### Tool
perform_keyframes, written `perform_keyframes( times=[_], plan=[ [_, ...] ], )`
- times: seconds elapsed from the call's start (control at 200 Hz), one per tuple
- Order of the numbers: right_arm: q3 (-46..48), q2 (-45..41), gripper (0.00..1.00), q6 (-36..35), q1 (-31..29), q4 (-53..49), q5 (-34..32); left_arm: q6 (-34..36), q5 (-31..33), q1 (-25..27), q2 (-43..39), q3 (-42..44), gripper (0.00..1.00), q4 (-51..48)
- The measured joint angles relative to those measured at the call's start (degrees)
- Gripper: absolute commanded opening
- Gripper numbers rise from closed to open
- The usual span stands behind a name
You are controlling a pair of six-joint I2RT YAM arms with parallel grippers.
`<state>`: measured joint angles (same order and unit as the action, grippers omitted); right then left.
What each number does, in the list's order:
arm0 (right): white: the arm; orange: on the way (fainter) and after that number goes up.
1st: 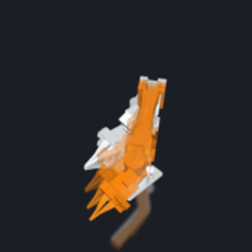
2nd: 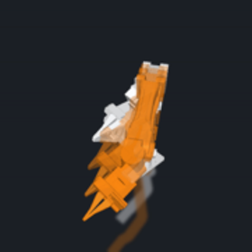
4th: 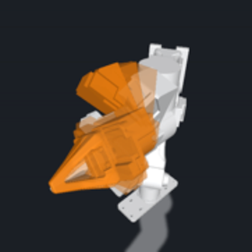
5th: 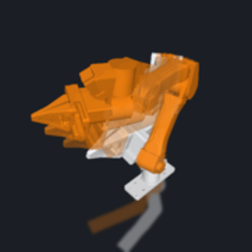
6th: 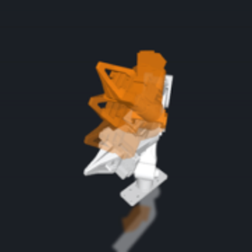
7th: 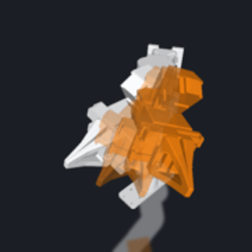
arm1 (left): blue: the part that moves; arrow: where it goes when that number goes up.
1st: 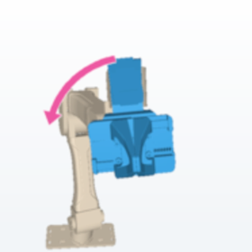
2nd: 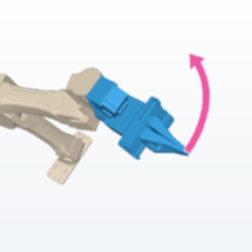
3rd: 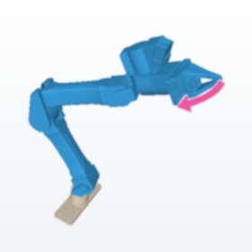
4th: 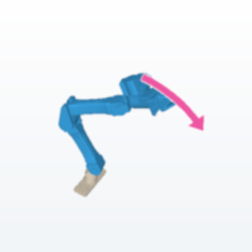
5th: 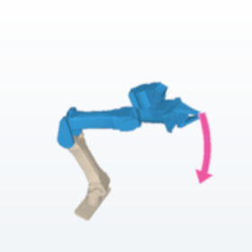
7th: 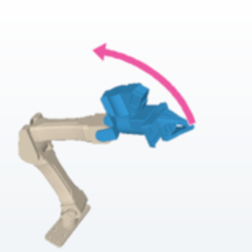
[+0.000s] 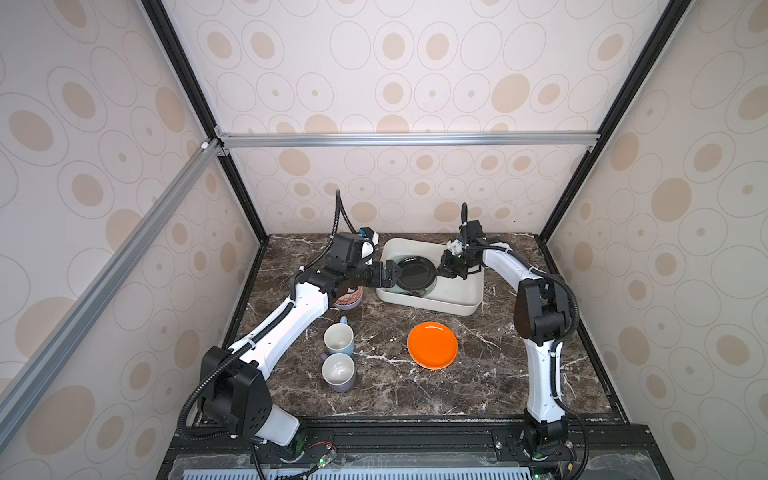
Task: Place the mixed dishes into the plastic bin
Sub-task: 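Lift the black plate with the right gripper onto the mint-green plate in the bin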
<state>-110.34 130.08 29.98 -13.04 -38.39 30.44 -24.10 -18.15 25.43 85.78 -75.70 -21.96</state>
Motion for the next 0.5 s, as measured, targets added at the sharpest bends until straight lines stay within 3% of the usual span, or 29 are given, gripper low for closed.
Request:
perform_keyframes(
  times=[0.26,0.5],
  plan=[
    [-7.0,6.8,0.01,0.8,0.0,-0.2,1.2,0.0,-1.5,-0.8,1.8,0.0,0.99,0.1],
    [-8.3,7.7,0.36,0.2,0.0,-1.3,1.3,0.0,-2.4,-1.1,2.1,0.2,0.99,0.8]
  ],
)
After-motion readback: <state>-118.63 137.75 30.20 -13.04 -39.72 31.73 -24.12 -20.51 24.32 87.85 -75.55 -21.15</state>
